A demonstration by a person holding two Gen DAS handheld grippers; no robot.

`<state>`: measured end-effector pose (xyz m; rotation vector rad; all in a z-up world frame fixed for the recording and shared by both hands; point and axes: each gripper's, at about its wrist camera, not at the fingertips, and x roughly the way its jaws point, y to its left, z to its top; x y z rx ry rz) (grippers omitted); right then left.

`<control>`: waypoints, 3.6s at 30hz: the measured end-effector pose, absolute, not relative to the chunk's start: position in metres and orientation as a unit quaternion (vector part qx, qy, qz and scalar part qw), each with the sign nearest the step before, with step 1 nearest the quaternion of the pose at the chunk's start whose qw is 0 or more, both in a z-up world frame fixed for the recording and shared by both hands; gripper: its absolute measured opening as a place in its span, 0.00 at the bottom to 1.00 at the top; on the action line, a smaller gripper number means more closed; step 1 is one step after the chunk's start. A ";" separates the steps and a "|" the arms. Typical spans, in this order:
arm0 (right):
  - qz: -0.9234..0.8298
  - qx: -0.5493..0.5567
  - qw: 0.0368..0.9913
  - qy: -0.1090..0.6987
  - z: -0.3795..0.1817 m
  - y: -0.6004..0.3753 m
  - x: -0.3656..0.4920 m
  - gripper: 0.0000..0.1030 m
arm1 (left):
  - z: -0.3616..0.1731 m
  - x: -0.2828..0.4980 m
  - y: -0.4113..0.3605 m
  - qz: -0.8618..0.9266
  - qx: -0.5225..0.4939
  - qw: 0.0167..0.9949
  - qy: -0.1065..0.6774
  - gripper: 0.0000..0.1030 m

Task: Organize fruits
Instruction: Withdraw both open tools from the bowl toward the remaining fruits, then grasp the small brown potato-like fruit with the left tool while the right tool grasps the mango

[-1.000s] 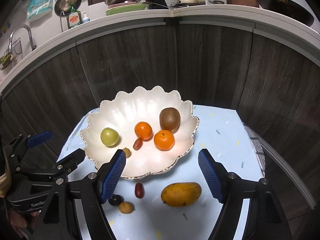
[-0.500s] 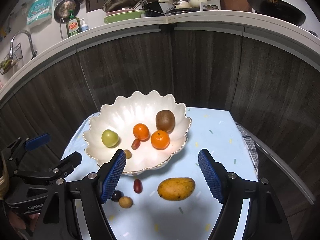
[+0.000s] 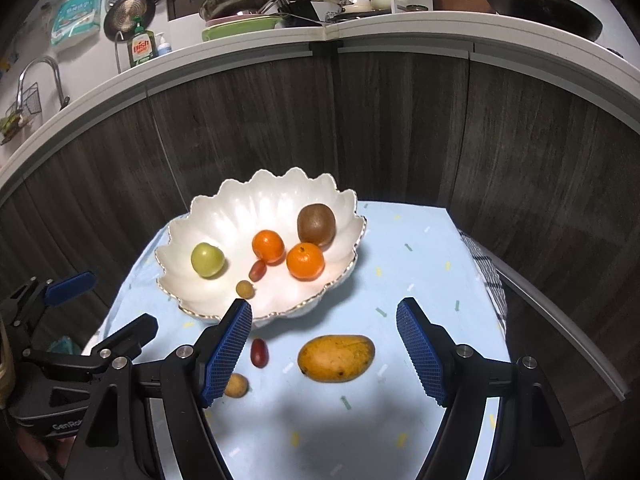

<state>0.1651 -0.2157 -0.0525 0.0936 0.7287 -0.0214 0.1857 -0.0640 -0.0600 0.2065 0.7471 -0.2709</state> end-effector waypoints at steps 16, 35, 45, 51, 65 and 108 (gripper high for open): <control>-0.004 0.029 0.924 0.381 -0.090 -0.217 0.157 0.73 | -0.091 0.178 -0.067 -0.128 0.100 0.908 0.385 0.98; 0.022 0.022 0.921 0.388 -0.118 -0.227 0.162 0.83 | -0.117 0.165 -0.079 -0.102 0.071 0.909 0.397 0.99; 0.078 -0.011 0.913 0.400 -0.130 -0.242 0.179 0.83 | -0.135 0.160 -0.096 -0.014 0.046 0.908 0.417 0.99; 0.108 -0.030 0.909 0.402 -0.139 -0.247 0.187 0.83 | -0.144 0.157 -0.108 0.015 0.040 0.910 0.413 0.99; 0.147 -0.045 0.899 0.409 -0.150 -0.251 0.198 0.83 | -0.169 0.168 -0.125 0.032 0.024 0.900 0.434 0.73; 0.151 -0.007 0.894 0.421 -0.167 -0.241 0.214 0.80 | -0.181 0.189 -0.129 -0.020 0.011 0.896 0.444 0.44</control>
